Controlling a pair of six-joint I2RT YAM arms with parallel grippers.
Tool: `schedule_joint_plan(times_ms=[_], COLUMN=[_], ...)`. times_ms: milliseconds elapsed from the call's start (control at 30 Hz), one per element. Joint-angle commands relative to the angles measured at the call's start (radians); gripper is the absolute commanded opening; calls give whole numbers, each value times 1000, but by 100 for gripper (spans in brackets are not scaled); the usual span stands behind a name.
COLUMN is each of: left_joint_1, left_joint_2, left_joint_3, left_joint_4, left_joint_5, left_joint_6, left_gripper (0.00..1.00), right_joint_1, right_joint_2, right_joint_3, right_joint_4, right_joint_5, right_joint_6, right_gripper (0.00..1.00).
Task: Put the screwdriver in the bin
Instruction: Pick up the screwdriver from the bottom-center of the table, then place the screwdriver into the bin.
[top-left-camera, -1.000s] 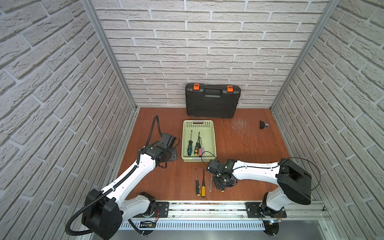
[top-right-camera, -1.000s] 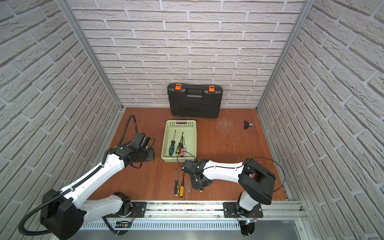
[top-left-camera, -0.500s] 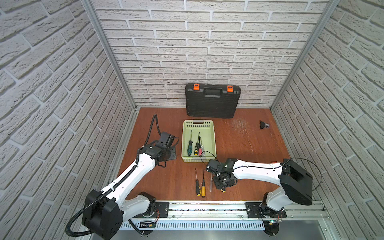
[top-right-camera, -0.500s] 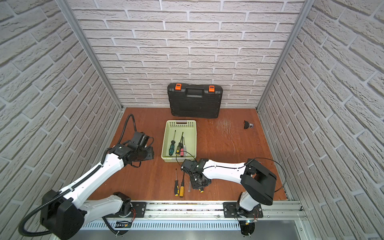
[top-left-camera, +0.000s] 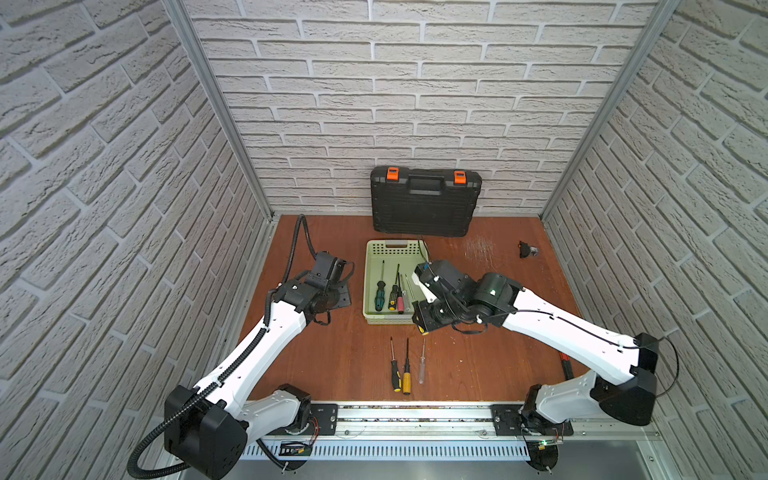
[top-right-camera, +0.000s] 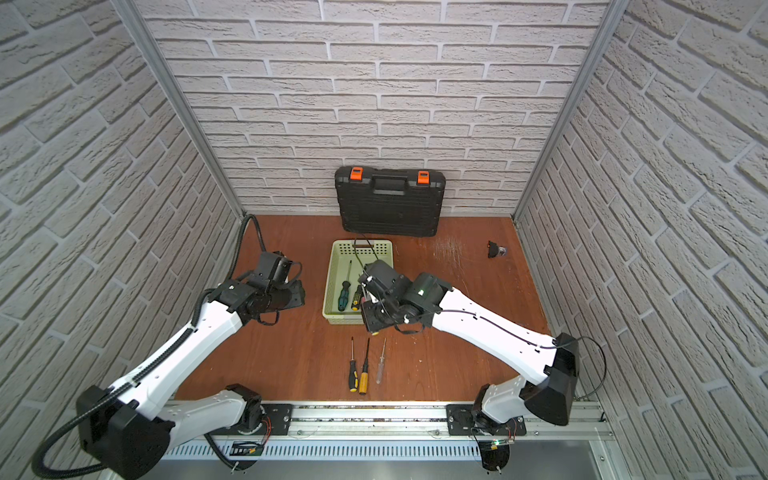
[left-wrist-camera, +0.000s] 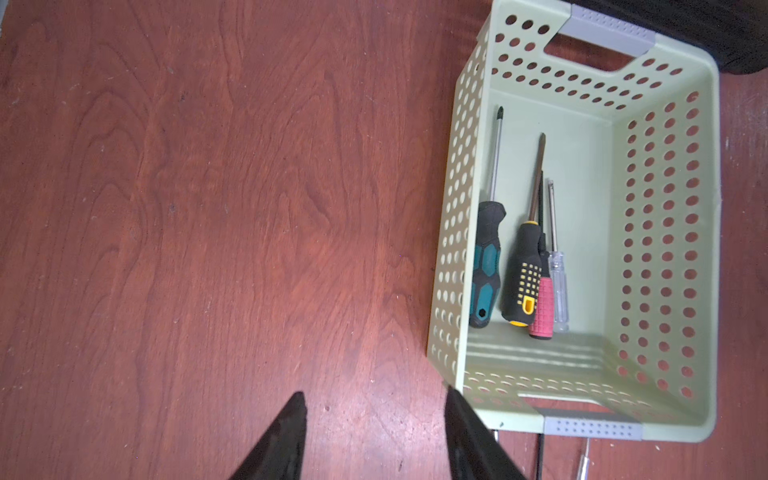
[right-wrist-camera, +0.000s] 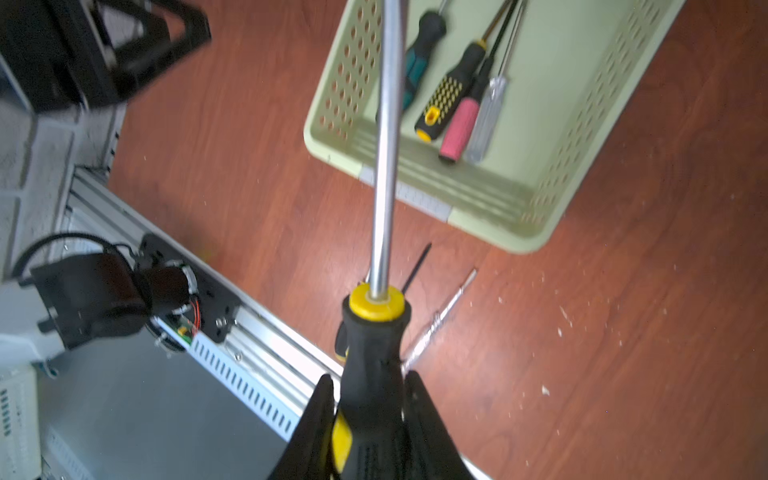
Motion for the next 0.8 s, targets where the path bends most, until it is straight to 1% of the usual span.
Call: schedule_joint_plan(times_ms=[0,67,200,333,500,533,633,767], left_joint_1=[7,8,10,12,13,13,14,14], left_joint_2=[-51,-86,-139,-154,-146,-145,-146,-143], left_joint_3=[-13,-21,-48,-62,-58,-56,-66,-83], left_joint_4=[-37,-50,-65,-76,-79,-78,-64,-40], left_joint_5=[-28,-38,-59,-61,-57,-56,-49,-30], left_joint_6=[-10,-11,-17,-16,-3,-2,-2,-5], left_gripper=[54,54,55,55,54,55,55,55], right_joint_1=[-78,-107,-140,-166,-175,-174,-175,-174], right_joint_2=[113,178,314,419,485,518,542,568], right_joint_3=[50,87,172,200,241,255,263,258], right_joint_4=[161,197,175,174,144,120,88,81], right_joint_5=[-29,-28,13,56,94,114,150,139], right_joint_6=[-60,-77,-108,-126,-138,-134,-137,-134], right_gripper=[6,5,6,6,5,5,6,6])
